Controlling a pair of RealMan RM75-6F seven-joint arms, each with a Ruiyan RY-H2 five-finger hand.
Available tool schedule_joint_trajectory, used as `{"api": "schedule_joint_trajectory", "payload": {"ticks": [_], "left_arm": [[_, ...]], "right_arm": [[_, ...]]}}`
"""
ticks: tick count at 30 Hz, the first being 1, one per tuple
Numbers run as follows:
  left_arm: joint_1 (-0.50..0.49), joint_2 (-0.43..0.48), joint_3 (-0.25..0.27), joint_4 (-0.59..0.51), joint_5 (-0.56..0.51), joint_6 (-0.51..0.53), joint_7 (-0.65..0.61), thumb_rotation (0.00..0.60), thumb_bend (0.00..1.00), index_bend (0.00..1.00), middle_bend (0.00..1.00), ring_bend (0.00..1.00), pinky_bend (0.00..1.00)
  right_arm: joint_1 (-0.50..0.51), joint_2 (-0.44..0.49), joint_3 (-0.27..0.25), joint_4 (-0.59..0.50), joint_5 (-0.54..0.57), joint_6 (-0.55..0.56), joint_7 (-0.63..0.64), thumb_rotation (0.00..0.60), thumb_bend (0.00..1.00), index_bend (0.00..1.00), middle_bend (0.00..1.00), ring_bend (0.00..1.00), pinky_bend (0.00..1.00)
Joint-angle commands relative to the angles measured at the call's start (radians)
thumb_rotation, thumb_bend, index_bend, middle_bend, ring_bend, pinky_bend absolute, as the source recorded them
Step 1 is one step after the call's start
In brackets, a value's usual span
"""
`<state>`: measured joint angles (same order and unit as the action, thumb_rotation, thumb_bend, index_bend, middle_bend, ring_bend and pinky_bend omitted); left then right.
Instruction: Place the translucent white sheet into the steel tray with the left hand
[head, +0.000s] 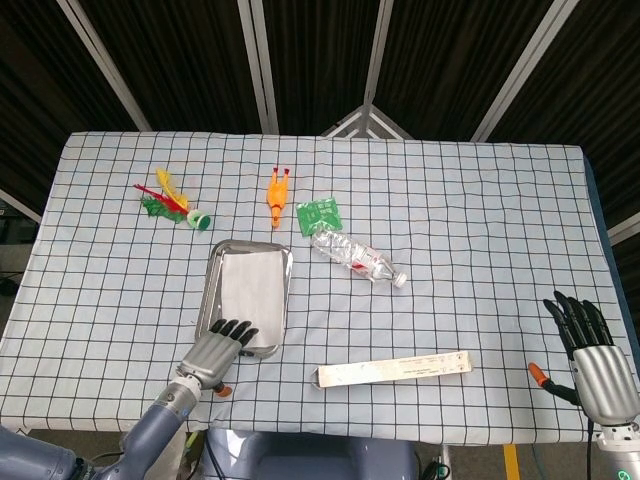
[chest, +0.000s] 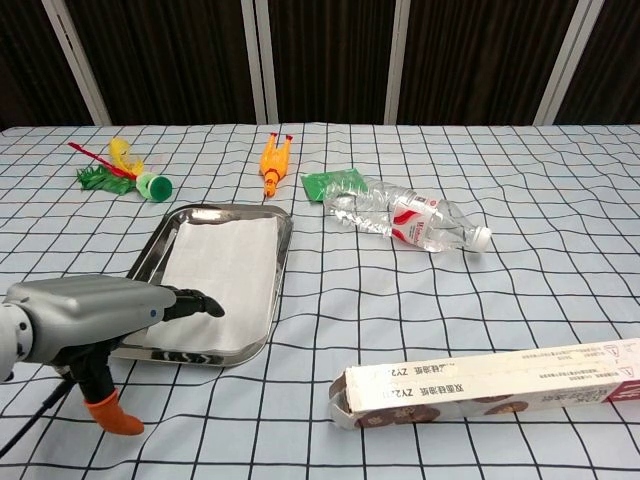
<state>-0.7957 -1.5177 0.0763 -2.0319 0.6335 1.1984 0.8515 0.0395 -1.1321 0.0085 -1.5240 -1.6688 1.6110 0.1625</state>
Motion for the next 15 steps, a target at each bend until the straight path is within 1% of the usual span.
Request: {"api": "schedule_joint_trajectory", "payload": {"ticks": [1,5,11,15], "left_arm": [[-0.018,-0.023,-0.016,0.008,-0.043,0.017,0.039,0.600,0.22,0.00,0.00,0.00,0.00],[-0.032,-0.032,-0.029,0.010,-0.081,0.022,0.060,0.600,0.22,0.00,0.00,0.00,0.00],[-0.071,-0.009,-0.016,0.005,-0.142,0.004,0.129,0.600,0.22,0.00,0.00,0.00,0.00],[-0.089,0.004,-0.010,0.006,-0.172,-0.013,0.145,0.600,0.22,0.00,0.00,0.00,0.00]], "right_arm": [[0.000,0.000,0.000,0.001,0.000,0.000,0.002,0.600,0.29,0.00,0.00,0.00,0.00],[0.000,0.000,0.001,0.002,0.000,0.001,0.005,0.600,0.29,0.00,0.00,0.00,0.00],[0.000,0.000,0.001,0.003,-0.002,0.003,0.006,0.600,0.29,0.00,0.00,0.00,0.00],[0.001,0.000,0.000,0.002,-0.002,0.001,0.004,0.600,0.29,0.00,0.00,0.00,0.00]]}}
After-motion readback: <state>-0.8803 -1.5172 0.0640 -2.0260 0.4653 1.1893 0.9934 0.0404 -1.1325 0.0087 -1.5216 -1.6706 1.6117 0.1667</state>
